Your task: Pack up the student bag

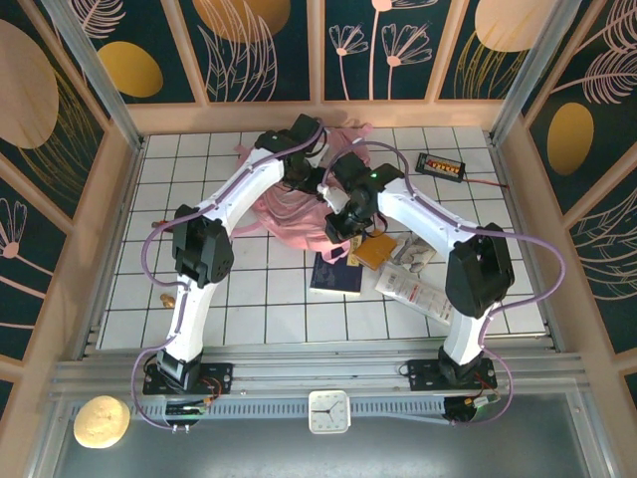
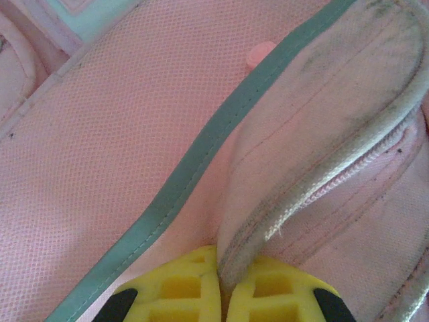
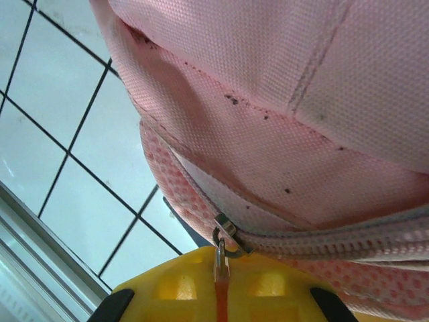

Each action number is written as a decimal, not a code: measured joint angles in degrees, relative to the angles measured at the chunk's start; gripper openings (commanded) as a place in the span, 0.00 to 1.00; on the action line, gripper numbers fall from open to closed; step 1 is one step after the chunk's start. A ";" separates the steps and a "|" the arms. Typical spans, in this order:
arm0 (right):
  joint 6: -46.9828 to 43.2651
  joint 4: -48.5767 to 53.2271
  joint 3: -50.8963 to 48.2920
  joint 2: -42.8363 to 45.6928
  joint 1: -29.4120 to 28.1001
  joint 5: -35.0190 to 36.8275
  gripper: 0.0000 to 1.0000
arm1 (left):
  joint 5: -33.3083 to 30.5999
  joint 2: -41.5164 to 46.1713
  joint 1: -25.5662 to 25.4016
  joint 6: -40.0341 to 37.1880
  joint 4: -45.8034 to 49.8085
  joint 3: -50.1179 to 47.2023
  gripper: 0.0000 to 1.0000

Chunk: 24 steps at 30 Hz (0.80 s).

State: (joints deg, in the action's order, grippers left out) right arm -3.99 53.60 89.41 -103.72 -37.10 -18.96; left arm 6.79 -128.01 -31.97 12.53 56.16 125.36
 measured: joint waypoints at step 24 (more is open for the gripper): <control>22.60 -41.77 -22.84 8.90 -5.44 6.21 0.00 | 14.14 4.33 1.97 35.95 -30.62 -15.50 0.00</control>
State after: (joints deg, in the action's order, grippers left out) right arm 18.61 11.84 66.57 -94.83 -42.54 -12.75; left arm 20.93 -123.68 -30.00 48.49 25.54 109.86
